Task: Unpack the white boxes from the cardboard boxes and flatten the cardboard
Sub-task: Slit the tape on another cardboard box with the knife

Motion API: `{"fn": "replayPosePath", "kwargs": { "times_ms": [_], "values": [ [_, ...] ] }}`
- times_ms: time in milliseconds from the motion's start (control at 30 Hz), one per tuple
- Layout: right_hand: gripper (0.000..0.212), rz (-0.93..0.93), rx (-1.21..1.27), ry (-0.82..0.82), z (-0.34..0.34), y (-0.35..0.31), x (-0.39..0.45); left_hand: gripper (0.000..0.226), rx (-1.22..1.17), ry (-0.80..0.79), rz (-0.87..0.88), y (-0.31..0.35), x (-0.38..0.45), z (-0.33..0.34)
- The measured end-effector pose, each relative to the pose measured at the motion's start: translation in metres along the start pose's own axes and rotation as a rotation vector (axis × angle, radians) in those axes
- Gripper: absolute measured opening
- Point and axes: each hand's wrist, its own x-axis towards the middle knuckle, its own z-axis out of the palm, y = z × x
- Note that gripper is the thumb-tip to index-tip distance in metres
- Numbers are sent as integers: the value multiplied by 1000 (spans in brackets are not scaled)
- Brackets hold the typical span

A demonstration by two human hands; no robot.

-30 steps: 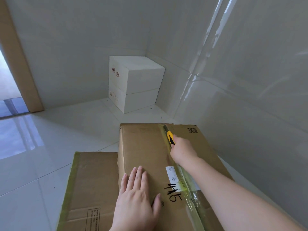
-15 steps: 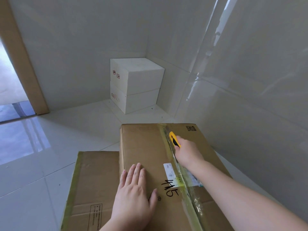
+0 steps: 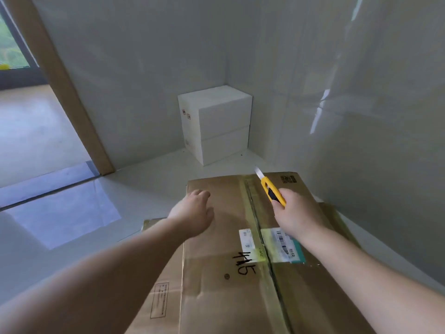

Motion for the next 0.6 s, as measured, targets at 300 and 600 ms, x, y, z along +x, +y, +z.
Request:
{"fn": "replayPosePath", "kwargs": {
  "times_ms": [300, 600],
  "values": [
    [18, 66, -220, 9, 18, -2, 16, 46, -221, -46, -42, -10, 131, 33],
    [14, 197, -278, 15, 27, -22, 46, 32, -406, 56, 13, 2, 150, 58]
  ]
}}
